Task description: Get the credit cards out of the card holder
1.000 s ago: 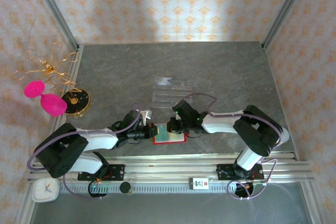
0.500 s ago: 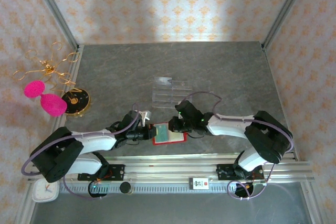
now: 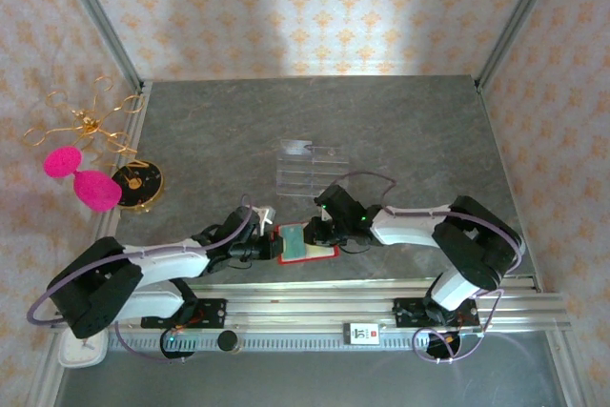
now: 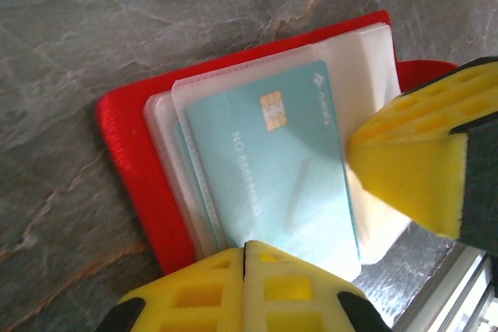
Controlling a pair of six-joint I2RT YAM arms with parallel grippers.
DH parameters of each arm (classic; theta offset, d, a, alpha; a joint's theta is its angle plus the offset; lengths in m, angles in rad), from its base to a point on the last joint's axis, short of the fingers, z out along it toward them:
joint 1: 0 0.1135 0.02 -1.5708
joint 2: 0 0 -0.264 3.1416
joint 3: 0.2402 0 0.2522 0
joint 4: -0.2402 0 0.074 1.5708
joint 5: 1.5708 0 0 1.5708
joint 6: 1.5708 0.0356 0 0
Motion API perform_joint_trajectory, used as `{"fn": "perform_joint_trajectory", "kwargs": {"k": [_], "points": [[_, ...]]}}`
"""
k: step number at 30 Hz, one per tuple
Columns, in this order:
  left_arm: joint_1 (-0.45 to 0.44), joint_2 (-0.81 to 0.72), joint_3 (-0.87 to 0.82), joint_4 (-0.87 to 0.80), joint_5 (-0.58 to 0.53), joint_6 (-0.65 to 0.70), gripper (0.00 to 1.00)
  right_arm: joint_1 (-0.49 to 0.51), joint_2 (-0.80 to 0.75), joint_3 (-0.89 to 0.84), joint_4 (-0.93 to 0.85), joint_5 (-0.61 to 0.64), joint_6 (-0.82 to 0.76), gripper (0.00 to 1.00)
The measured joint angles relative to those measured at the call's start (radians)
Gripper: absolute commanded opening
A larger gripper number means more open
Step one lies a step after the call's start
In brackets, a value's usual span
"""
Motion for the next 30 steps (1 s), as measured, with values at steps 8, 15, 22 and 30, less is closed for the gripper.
{"fn": "perform_joint_trajectory", "kwargs": {"k": [8,15,22,30], "points": [[0.001,0.039,0.006,0.047,0.014,0.001,0.0,-0.005,0.002,-0.003,0.009,-0.008,0.0,0.1],[0.003,0.051,0.007,0.058,0.023,0.005,0.0,-0.014,0.012,-0.018,0.041,-0.029,0.003,0.13],[0.003,0.058,0.007,0.067,0.027,0.007,0.0,-0.018,0.014,-0.024,0.053,-0.034,0.007,0.0],[0.021,0.053,0.003,0.074,0.046,0.006,0.0,-0.013,-0.015,-0.047,0.057,0.007,0.015,0.0]]}}
